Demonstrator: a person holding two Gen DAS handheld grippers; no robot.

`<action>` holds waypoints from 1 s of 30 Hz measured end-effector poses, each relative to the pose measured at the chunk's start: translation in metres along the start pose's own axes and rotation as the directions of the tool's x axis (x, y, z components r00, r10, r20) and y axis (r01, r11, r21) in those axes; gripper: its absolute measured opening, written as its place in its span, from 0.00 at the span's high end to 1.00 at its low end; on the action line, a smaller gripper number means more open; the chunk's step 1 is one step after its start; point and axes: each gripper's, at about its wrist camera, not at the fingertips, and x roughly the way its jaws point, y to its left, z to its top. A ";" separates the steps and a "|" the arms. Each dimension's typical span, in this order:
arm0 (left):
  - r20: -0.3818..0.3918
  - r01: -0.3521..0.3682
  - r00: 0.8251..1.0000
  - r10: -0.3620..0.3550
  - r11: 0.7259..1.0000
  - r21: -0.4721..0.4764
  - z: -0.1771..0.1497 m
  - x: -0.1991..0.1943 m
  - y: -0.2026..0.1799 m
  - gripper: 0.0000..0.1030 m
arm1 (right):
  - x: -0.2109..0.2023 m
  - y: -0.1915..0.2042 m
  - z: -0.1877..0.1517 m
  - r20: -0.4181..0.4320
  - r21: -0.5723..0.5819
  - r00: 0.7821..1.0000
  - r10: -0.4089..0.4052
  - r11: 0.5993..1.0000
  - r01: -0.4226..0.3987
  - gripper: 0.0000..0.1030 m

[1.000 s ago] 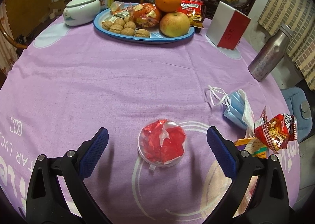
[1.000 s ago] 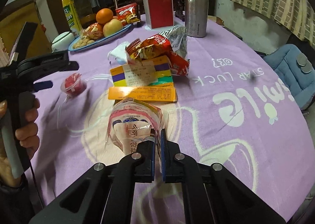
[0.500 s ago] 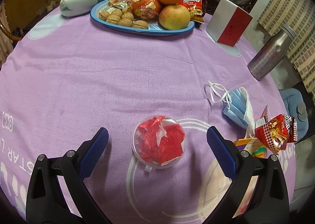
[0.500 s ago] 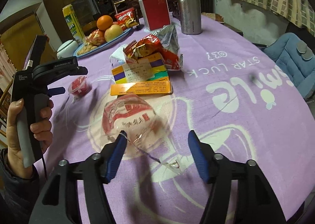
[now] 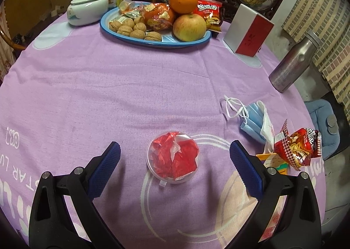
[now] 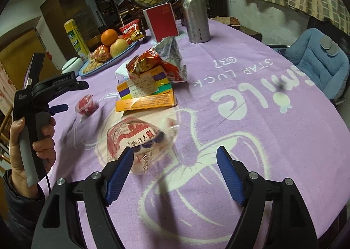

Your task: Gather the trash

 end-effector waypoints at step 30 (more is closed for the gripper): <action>-0.046 -0.090 0.994 0.098 0.986 0.139 -0.016 0.026 -0.025 0.23 | -0.020 -0.031 -0.006 0.062 0.097 0.996 0.066 0.993 -0.072 0.19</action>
